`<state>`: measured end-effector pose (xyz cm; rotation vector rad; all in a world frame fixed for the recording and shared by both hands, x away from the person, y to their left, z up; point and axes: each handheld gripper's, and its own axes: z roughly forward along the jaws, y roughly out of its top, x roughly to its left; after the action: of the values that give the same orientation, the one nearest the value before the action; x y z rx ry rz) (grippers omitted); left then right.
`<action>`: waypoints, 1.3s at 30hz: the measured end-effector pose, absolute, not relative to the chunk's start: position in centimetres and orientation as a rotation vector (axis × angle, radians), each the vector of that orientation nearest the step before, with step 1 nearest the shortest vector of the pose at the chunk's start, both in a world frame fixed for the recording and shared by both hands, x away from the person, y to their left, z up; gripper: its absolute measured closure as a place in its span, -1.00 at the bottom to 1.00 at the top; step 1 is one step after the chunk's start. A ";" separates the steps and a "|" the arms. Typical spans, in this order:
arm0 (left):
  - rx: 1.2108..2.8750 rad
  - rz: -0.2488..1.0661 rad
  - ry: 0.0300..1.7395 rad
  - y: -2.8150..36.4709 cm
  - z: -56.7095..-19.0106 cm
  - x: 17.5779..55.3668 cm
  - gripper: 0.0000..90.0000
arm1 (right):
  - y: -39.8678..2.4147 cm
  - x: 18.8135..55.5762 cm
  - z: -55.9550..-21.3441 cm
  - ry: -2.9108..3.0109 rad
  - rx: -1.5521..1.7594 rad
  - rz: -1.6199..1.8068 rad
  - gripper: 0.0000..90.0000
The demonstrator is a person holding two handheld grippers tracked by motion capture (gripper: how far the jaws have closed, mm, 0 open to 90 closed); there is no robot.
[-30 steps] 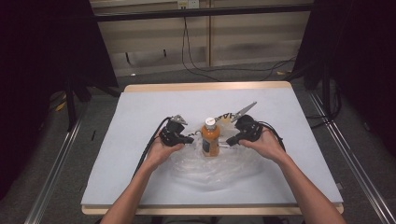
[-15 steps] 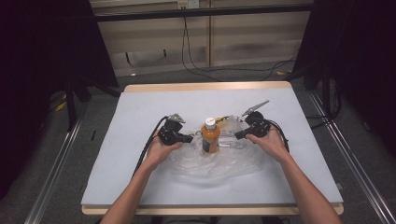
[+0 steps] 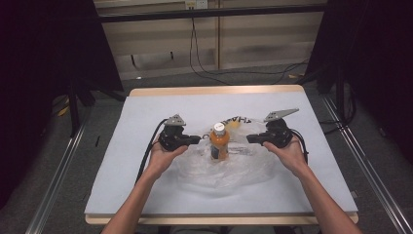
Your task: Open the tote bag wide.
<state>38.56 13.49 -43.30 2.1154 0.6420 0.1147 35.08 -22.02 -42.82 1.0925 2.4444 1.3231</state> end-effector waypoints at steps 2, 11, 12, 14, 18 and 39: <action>2.098 0.118 0.639 13.8 -43.3 38.3 1.00 | -22.2 34.6 -42.5 2.424 1.083 1.344 1.00; 2.021 0.145 0.632 16.2 -42.6 36.2 1.00 | -22.7 31.8 -41.5 2.341 1.050 1.436 1.00; 2.001 0.145 0.634 16.6 -42.6 35.8 1.00 | -22.9 31.4 -41.5 2.328 1.052 1.453 1.00; 1.986 0.150 0.625 17.2 -42.4 35.3 1.00 | -23.1 30.5 -41.6 2.303 1.054 1.462 1.00; 1.981 0.174 0.607 18.4 -42.2 33.4 0.94 | -23.9 28.7 -41.6 2.267 1.043 1.489 1.00; 1.880 0.335 0.703 22.9 -43.9 26.7 -0.84 | -27.1 21.8 -43.1 2.025 1.113 1.494 -0.98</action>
<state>26.73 22.88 -43.93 1.8804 0.7032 0.3347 21.84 -27.06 -43.07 1.1130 2.0254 1.4940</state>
